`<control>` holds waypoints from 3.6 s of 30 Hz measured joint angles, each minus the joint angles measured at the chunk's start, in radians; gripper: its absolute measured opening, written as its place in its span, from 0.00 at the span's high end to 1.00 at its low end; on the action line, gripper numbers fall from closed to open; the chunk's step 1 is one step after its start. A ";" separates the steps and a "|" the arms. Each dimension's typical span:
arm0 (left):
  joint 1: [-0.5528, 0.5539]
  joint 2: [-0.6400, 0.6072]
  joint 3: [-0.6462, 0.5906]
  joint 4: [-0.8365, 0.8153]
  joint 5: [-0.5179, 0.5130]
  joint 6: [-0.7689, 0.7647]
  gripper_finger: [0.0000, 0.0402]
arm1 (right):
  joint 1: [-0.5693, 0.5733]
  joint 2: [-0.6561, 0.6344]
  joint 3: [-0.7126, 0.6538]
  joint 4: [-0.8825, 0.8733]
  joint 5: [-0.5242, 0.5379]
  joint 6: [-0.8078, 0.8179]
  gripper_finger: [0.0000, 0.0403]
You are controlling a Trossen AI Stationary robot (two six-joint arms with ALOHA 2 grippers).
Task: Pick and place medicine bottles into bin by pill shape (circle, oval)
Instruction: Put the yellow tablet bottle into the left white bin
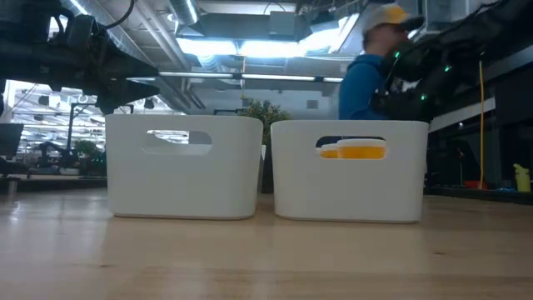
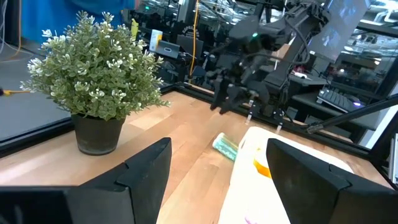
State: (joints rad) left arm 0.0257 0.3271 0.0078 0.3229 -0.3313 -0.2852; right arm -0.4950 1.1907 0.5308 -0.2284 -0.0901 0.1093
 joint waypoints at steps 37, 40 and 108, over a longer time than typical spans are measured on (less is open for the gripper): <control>0.000 0.000 0.000 0.000 0.000 0.000 0.36 | -0.044 0.097 0.000 0.023 -0.068 -0.611 0.45; 0.000 0.000 0.000 0.000 0.000 0.000 0.36 | -0.044 0.097 0.000 0.032 -0.068 -0.613 0.35; 0.000 0.000 0.000 0.000 0.000 0.000 0.36 | 0.182 0.285 0.004 -0.155 -0.438 -0.363 0.60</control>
State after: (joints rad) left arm 0.0257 0.3269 0.0082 0.3230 -0.3317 -0.2852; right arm -0.3135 1.4759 0.5346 -0.3830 -0.5282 -0.2534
